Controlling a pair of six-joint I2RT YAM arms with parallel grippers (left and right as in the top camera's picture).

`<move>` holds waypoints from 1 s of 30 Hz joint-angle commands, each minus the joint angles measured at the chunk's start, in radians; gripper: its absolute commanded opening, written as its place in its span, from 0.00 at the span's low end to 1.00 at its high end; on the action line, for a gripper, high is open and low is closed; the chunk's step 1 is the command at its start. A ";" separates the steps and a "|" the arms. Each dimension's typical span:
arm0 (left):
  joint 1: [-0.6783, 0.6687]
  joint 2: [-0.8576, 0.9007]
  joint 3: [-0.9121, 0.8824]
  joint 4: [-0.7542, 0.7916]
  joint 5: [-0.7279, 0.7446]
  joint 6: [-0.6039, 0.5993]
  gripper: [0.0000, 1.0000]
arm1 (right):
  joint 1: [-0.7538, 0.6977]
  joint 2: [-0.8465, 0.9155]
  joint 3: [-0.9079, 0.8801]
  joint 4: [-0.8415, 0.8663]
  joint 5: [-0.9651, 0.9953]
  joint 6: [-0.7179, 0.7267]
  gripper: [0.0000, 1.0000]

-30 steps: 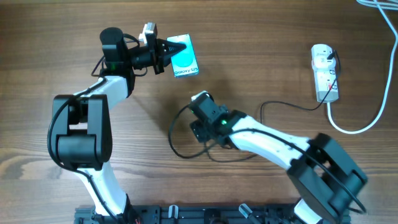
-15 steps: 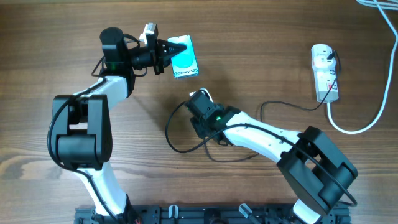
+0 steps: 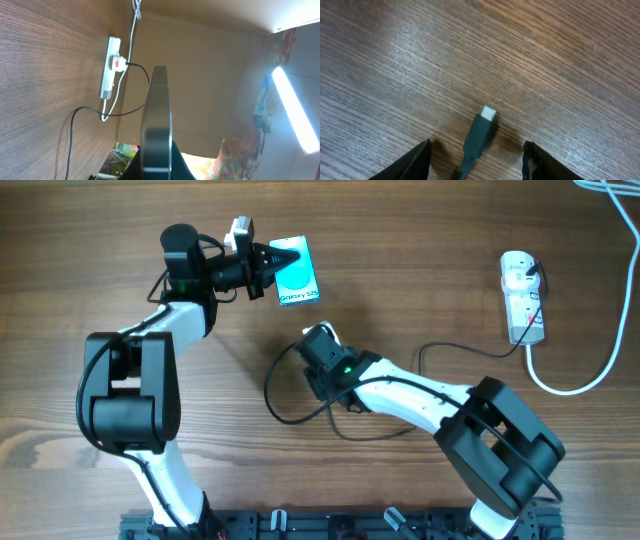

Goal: Plug charger to phone and switch on socket
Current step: 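Close the right gripper on the USB-C plug near its tip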

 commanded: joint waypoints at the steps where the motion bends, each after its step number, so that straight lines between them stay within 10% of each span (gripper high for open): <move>1: 0.002 0.011 0.021 0.010 0.027 0.027 0.04 | 0.005 0.045 0.012 0.002 0.019 0.009 0.78; 12: 0.002 0.011 0.021 0.010 0.027 0.027 0.04 | 0.005 0.046 0.012 0.007 -0.013 -0.006 0.97; 30: 0.002 0.011 0.022 0.011 0.035 0.027 0.04 | 0.004 0.047 0.010 0.007 -0.123 -0.024 0.94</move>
